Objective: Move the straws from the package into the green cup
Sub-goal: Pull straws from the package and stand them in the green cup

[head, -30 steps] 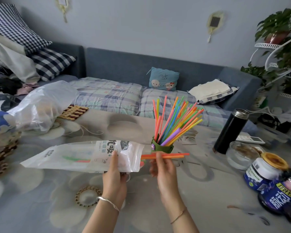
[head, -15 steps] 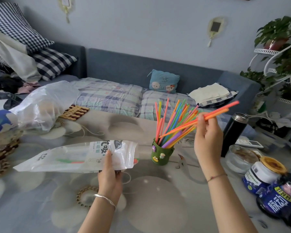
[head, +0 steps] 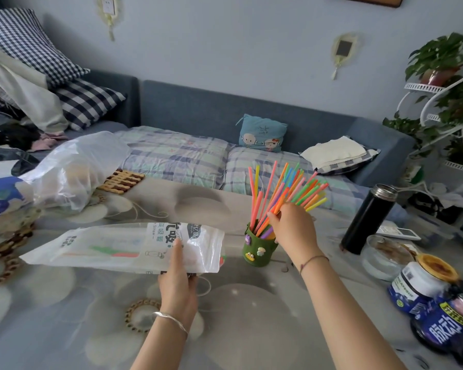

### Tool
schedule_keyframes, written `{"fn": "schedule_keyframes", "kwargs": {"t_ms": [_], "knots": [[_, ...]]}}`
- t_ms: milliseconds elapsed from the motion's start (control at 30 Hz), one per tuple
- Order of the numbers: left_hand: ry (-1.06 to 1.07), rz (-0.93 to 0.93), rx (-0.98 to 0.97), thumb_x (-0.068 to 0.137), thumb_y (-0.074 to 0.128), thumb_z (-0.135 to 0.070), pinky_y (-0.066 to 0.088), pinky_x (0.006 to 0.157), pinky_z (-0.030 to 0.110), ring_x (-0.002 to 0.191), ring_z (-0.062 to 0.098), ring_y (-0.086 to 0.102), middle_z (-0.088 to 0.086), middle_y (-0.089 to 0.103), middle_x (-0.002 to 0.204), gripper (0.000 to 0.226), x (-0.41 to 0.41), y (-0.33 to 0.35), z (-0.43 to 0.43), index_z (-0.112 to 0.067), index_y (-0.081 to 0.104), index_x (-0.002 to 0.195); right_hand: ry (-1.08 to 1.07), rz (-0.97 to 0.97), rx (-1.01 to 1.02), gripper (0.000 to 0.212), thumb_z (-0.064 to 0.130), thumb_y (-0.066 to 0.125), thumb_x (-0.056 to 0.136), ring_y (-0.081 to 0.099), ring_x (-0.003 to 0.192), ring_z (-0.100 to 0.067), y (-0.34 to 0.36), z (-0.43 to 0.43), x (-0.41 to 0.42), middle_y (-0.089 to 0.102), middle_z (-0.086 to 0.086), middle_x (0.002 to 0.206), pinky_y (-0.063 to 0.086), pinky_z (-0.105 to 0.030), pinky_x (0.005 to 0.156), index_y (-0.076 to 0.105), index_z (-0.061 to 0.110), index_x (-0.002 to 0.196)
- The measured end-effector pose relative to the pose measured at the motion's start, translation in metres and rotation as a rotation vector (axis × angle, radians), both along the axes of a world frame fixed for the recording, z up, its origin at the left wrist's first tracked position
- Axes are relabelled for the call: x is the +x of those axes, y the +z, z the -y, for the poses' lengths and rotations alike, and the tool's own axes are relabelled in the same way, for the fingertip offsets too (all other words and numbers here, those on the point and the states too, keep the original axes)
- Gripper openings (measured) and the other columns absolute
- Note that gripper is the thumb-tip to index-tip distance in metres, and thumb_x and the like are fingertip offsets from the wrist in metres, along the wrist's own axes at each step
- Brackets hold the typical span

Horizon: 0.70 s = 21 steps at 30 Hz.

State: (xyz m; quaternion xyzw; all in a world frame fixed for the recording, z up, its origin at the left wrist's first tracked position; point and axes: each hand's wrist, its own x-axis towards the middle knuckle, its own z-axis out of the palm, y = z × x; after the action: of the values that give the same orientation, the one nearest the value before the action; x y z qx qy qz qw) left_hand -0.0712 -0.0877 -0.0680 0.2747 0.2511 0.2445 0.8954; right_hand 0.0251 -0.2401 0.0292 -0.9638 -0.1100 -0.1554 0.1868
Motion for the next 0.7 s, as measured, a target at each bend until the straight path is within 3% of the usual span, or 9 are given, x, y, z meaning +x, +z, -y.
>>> {"fn": "schedule_keyframes", "kwargs": {"t_ms": [67, 167, 233, 300, 400, 500, 600, 700], "knots": [[0.007, -0.006, -0.007, 0.092, 0.06, -0.03, 0.055, 0.091, 0.04, 0.113, 0.023, 0.063, 0.005, 0.065, 0.128, 0.045, -0.001, 0.002, -0.001, -0.012, 0.054, 0.133, 0.028, -0.021, 0.138, 0.02, 0.029, 0.051, 0.093, 0.069, 0.071, -0.023, -0.004, -0.001, -0.001, 0.07, -0.006, 0.086, 0.055, -0.034, 0.064, 0.054, 0.01, 0.101], [0.005, 0.01, -0.014, 0.093, 0.058, -0.029, 0.056, 0.062, 0.02, 0.098, 0.012, 0.065, 0.002, 0.066, 0.124, 0.043, -0.001, 0.003, -0.001, -0.012, 0.054, 0.132, 0.029, 0.051, 0.358, 0.034, 0.025, 0.061, 0.087, 0.068, 0.072, -0.027, -0.015, 0.003, -0.015, 0.067, 0.002, 0.078, 0.049, -0.032, 0.062, 0.046, 0.008, 0.112], [0.009, -0.012, -0.002, 0.093, 0.059, -0.029, 0.055, 0.067, 0.021, 0.097, 0.011, 0.065, 0.001, 0.066, 0.123, 0.042, -0.001, 0.003, -0.001, -0.012, 0.055, 0.131, -0.008, 0.176, 0.414, 0.034, 0.024, 0.066, 0.083, 0.066, 0.073, -0.027, -0.024, 0.004, -0.033, 0.055, 0.01, 0.066, 0.042, -0.029, 0.058, 0.045, 0.006, 0.103], [0.013, -0.028, 0.005, 0.091, 0.061, -0.03, 0.055, 0.085, 0.033, 0.105, 0.017, 0.065, 0.002, 0.066, 0.125, 0.045, 0.0, 0.002, 0.0, -0.012, 0.055, 0.131, 0.028, 0.203, 0.515, 0.028, 0.027, 0.067, 0.082, 0.061, 0.064, -0.024, -0.036, -0.001, -0.055, 0.052, 0.009, 0.062, 0.039, -0.031, 0.055, 0.044, 0.013, 0.092], [0.033, -0.061, 0.024, 0.09, 0.063, -0.031, 0.051, 0.097, 0.044, 0.112, 0.022, 0.063, 0.003, 0.066, 0.124, 0.047, 0.0, 0.002, 0.003, -0.012, 0.054, 0.131, 0.237, -0.099, 0.842, 0.022, 0.031, 0.066, 0.084, 0.052, 0.049, -0.01, -0.053, -0.02, -0.077, 0.057, 0.004, 0.064, 0.041, -0.023, 0.053, 0.051, 0.015, 0.079], [0.041, -0.082, 0.048, 0.091, 0.06, -0.032, 0.053, 0.075, 0.028, 0.101, 0.016, 0.065, 0.003, 0.067, 0.122, 0.044, 0.0, 0.002, 0.006, -0.011, 0.056, 0.13, 0.287, -0.412, 0.944, 0.032, 0.044, 0.068, 0.076, 0.049, 0.055, -0.002, -0.062, -0.035, -0.084, 0.055, 0.01, 0.061, 0.042, -0.019, 0.059, 0.063, 0.012, 0.081], [0.01, -0.087, 0.064, 0.091, 0.06, -0.035, 0.048, 0.063, 0.023, 0.083, 0.013, 0.065, 0.003, 0.069, 0.108, 0.042, 0.0, 0.001, 0.01, -0.009, 0.059, 0.124, 0.317, -0.442, 0.932, 0.028, 0.037, 0.07, 0.076, 0.043, 0.059, -0.005, -0.072, -0.041, -0.084, 0.049, 0.0, 0.069, 0.038, -0.018, 0.061, 0.063, 0.01, 0.073], [-0.045, -0.06, 0.067, 0.091, 0.06, -0.036, 0.046, 0.065, 0.026, 0.077, 0.015, 0.062, 0.005, 0.068, 0.102, 0.037, 0.0, 0.001, 0.009, -0.009, 0.063, 0.117, 0.283, -0.468, 1.017, 0.024, 0.026, 0.07, 0.081, 0.041, 0.053, -0.001, -0.079, -0.039, -0.083, 0.044, 0.004, 0.065, 0.036, -0.017, 0.06, 0.058, 0.018, 0.062]]}}
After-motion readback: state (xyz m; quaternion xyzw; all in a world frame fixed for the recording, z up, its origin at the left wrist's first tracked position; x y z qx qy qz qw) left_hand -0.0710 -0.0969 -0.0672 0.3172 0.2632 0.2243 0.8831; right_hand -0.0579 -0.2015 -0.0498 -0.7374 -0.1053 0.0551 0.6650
